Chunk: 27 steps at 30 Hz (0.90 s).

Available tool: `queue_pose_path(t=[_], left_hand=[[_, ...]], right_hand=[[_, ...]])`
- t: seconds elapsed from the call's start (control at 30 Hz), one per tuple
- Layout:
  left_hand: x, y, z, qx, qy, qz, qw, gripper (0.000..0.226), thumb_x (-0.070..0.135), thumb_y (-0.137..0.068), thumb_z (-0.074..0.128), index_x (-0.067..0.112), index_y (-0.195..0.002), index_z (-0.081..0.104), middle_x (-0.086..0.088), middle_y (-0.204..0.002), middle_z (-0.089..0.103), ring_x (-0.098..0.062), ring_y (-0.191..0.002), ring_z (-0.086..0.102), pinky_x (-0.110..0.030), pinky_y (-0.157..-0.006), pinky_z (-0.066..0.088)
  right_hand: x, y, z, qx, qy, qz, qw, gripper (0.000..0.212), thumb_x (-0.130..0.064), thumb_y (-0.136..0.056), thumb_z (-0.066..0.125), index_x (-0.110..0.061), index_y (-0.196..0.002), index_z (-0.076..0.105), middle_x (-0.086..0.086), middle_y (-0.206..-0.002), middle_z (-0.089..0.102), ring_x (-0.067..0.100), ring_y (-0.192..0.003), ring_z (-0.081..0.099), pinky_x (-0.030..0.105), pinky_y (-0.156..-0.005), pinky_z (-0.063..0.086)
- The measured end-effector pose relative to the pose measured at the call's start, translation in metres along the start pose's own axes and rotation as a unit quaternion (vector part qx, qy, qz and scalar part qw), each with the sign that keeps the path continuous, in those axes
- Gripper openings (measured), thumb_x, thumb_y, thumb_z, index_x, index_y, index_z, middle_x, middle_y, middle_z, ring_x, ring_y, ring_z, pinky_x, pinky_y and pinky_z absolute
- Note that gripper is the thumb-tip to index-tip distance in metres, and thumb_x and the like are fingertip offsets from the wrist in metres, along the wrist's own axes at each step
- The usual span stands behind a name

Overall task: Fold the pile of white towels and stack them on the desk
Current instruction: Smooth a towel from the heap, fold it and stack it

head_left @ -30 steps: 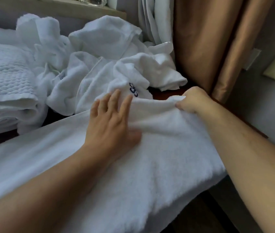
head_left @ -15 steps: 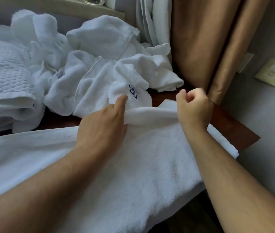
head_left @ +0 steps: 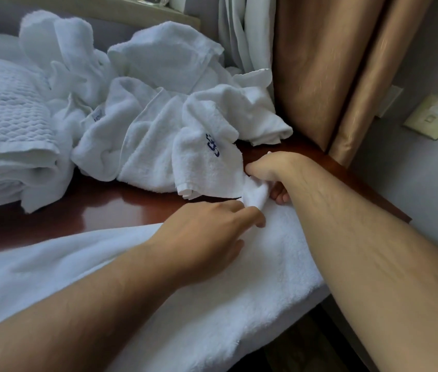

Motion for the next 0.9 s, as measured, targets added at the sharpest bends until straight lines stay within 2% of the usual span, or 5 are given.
queue_pose_path(t=[0.17, 0.27, 0.4, 0.63, 0.9], left_hand=[[-0.017, 0.005, -0.003, 0.062, -0.016, -0.19, 0.98, 0.067, 0.056, -0.084, 0.064, 0.028, -0.131, 0.025, 0.01, -0.078, 0.047, -0.022, -0.072, 0.054, -0.035, -0.061, 0.042], [-0.034, 0.012, 0.0, 0.033, -0.143, -0.286, 0.947, 0.088, 0.091, -0.068, 0.045, 0.024, -0.124, 0.04, 0.004, -0.107, 0.048, -0.022, -0.103, 0.046, -0.037, -0.081, 0.033], [-0.039, 0.014, 0.011, -0.026, -0.13, -0.279, 0.951, 0.079, 0.09, -0.073, 0.033, 0.028, -0.118, 0.051, 0.002, -0.119, 0.045, -0.023, -0.113, 0.041, -0.038, -0.086, 0.033], [-0.039, 0.014, 0.001, 0.051, -0.136, -0.236, 0.961, 0.049, 0.076, -0.089, 0.035, 0.026, -0.088, 0.035, 0.007, -0.082, 0.055, -0.021, -0.063, 0.048, -0.033, -0.051, 0.029], [-0.039, 0.016, -0.028, 0.139, -0.257, -0.1, 0.951, 0.018, 0.032, -0.092, 0.066, 0.017, -0.1, 0.068, -0.01, -0.092, 0.056, -0.033, -0.068, 0.056, -0.036, -0.049, 0.04]], right_hand=[[0.007, -0.004, -0.034, 0.159, -0.147, -0.046, 0.975, 0.031, -0.019, -0.09, 0.045, 0.003, -0.105, 0.061, 0.02, -0.082, 0.072, 0.03, -0.057, 0.066, 0.03, -0.052, 0.053], [0.044, 0.003, -0.044, 0.262, -0.471, -0.113, 0.835, 0.034, -0.029, -0.093, 0.045, -0.009, -0.112, 0.065, 0.005, -0.081, 0.073, 0.026, -0.071, 0.066, 0.024, -0.052, 0.05], [0.08, 0.007, 0.007, 0.148, -0.726, -0.1, 0.664, 0.016, -0.018, -0.09, 0.048, -0.009, -0.086, 0.06, 0.003, -0.067, 0.071, 0.026, -0.068, 0.073, 0.034, -0.058, 0.058], [0.051, -0.008, 0.008, 0.14, -0.673, -0.169, 0.706, 0.016, -0.02, -0.087, 0.049, -0.013, -0.077, 0.06, -0.004, -0.062, 0.067, 0.015, -0.062, 0.068, 0.032, -0.063, 0.053], [0.033, -0.018, -0.013, 0.096, -0.622, -0.194, 0.752, 0.022, -0.012, -0.092, 0.045, -0.007, -0.087, 0.065, 0.015, -0.085, 0.075, 0.034, -0.084, 0.073, 0.048, -0.073, 0.062]])
Point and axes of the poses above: each hand's wrist, its own y-axis away from the middle knuckle, its own z-axis out of the palm, x = y × z, the point moved 7 cm from there along -y, towards the middle knuckle
